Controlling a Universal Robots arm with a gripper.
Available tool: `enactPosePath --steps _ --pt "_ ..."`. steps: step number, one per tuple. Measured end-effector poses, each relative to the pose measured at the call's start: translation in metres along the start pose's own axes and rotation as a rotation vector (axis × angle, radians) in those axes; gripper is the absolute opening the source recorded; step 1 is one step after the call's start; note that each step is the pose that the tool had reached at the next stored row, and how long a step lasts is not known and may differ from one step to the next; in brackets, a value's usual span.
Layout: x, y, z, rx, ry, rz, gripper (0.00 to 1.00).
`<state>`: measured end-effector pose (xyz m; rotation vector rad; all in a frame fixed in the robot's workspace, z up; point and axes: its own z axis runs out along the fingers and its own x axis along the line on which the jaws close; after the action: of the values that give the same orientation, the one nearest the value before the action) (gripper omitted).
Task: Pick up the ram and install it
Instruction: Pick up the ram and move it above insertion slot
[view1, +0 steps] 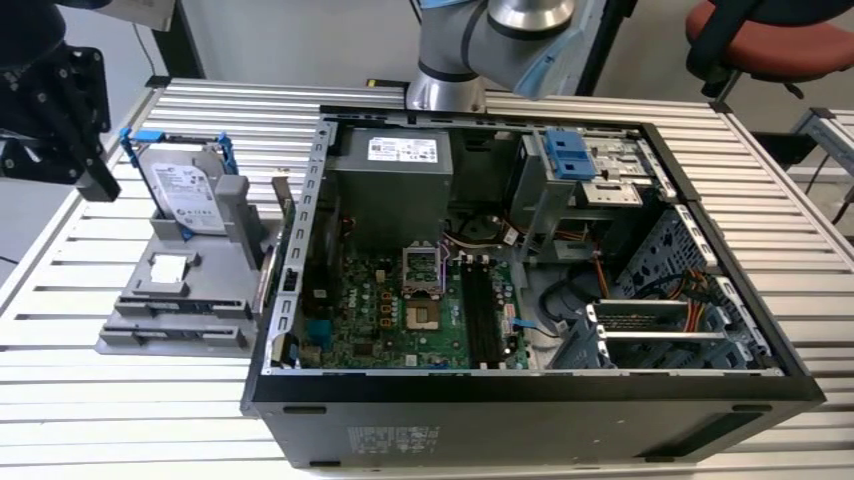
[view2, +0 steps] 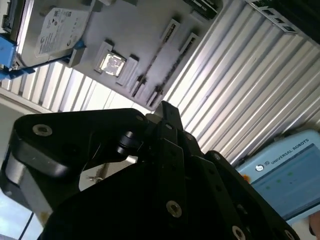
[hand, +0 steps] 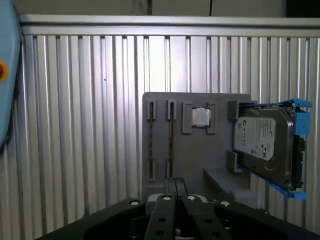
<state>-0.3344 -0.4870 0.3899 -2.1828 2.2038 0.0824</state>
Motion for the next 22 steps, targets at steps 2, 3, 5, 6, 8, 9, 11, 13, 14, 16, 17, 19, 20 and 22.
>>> enactPosePath --steps 2,3,5,6,8,9,11,13,14,16,17,19,20,22 --pt "0.0 0.0 0.0002 -0.0024 0.0004 -0.036 0.0" --pt "0.0 0.0 0.0003 -0.0037 0.0006 -0.056 0.0" --pt "0.0 0.0 0.0005 -0.006 0.001 -0.092 0.0" --pt "0.0001 0.0 0.0004 -0.0072 0.0013 -0.109 0.0" --pt "0.0 0.0 0.0004 -0.0069 0.0012 -0.111 0.0" --pt "0.0 -0.0001 0.0005 -0.0066 0.0012 -0.111 0.0" --pt "0.0 -0.0001 0.0005 -0.0059 0.0012 -0.112 1.0" --pt "0.0001 -0.0001 0.0005 -0.0053 0.0012 -0.112 1.0" --pt "0.0001 -0.0001 0.0005 -0.005 0.0012 -0.112 1.0" --pt "0.0 0.0 0.0005 -0.0043 0.0012 -0.112 1.0" --pt "0.0 -0.0001 0.0005 -0.0042 0.0012 -0.112 1.0" --pt "0.0 0.0 0.0005 -0.0041 0.0013 -0.112 1.0" --pt "0.0 0.0 0.0005 -0.0041 0.0013 -0.111 1.0" --pt "0.0001 0.0 0.0012 -0.0022 0.001 -0.082 1.0"
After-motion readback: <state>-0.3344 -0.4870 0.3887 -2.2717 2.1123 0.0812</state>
